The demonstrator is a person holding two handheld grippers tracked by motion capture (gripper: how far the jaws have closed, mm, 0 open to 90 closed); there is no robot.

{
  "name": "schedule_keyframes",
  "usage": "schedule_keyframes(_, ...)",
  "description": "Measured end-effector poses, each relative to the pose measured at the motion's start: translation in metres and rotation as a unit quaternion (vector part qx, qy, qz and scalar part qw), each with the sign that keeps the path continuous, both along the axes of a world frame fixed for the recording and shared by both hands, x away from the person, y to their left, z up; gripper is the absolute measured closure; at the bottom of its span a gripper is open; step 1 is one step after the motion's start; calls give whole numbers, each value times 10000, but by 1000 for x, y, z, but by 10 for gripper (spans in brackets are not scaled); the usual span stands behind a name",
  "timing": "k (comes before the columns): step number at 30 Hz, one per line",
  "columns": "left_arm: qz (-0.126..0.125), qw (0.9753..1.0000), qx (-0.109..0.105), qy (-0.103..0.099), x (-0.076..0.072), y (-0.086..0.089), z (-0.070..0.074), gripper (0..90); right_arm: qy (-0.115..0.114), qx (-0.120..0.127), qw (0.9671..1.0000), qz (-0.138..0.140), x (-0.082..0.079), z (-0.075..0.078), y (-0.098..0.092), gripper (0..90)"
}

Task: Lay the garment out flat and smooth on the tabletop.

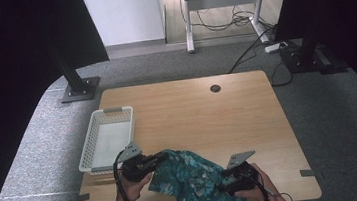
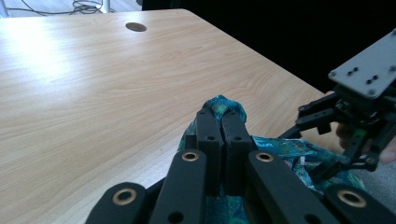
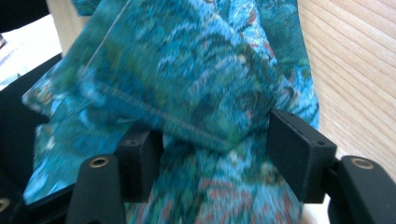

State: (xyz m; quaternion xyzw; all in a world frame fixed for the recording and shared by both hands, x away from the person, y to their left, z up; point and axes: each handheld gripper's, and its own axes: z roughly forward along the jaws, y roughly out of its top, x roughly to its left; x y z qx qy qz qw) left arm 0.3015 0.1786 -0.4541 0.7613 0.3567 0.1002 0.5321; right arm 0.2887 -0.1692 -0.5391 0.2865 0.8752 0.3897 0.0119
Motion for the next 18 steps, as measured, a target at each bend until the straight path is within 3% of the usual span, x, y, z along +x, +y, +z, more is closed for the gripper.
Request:
schedule_keyframes(3, -8, 10000, 5, 2, -1, 1, 0, 870, -88, -23, 9999, -106, 2, -1, 5, 380)
schedule_keyframes(8, 5, 10000, -6, 0, -1, 3, -1, 870, -468, -161, 9984, -276, 0, -3, 7, 686)
schedule_keyframes(11, 14, 10000, -8, -8, -1, 3, -1, 870, -658, -130, 9971, -354, -2, -2, 5, 814)
schedule_keyframes(18, 19, 10000, -13, -18, -1, 4, 0, 870, -895, 89, 9945, -538, -5, 8, -3, 867)
